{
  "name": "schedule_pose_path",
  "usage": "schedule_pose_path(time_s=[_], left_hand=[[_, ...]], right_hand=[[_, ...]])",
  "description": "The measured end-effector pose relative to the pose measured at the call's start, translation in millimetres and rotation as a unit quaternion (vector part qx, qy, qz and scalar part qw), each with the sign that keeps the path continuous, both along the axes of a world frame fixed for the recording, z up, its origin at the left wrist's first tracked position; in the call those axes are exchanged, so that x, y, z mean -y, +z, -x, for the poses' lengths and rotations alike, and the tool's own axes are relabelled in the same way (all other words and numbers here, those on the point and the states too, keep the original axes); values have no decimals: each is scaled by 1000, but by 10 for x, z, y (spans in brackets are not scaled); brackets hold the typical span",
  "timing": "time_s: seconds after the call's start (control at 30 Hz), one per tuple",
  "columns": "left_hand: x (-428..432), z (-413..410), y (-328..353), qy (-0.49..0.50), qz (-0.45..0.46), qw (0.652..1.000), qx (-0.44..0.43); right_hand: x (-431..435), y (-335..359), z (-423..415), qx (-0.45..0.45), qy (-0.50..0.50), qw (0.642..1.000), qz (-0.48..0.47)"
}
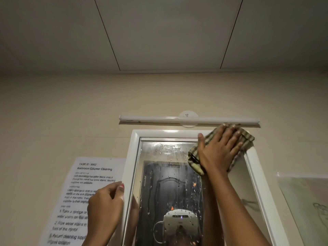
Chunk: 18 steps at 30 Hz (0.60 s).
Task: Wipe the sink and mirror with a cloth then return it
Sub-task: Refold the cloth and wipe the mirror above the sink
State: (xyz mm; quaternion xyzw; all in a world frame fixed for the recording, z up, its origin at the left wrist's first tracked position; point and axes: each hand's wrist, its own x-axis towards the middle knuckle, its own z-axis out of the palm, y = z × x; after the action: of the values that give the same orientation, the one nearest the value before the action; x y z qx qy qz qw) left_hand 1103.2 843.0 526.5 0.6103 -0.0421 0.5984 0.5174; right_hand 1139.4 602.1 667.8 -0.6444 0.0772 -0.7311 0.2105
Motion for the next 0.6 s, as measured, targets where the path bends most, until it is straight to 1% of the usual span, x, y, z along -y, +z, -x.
schedule_pose_path(time_s=[0.1, 0.17, 0.27, 0.37, 0.43, 0.5, 0.6], left_hand=[[-47, -17, 48, -48, 20, 999, 9], [-90, -13, 64, -90, 29, 995, 15], [-128, -5, 58, -138, 43, 989, 32], [-178, 31, 79, -178, 72, 981, 34], [-198, 39, 92, -171, 90, 981, 24], [-222, 24, 83, -127, 87, 988, -4], [-256, -5, 26, -17, 21, 998, -59]], right_hand=[[-412, 151, -49, -17, -5, 995, 96], [-789, 161, -71, -25, 0, 984, 174], [-1385, 71, -117, -36, 19, 957, 288], [-1831, -63, -140, -50, 63, 931, 356], [-1978, -249, -171, -63, 56, 912, 402], [-2043, -493, -202, -80, 22, 892, 445], [-1954, -756, -158, -98, 48, 881, 461]])
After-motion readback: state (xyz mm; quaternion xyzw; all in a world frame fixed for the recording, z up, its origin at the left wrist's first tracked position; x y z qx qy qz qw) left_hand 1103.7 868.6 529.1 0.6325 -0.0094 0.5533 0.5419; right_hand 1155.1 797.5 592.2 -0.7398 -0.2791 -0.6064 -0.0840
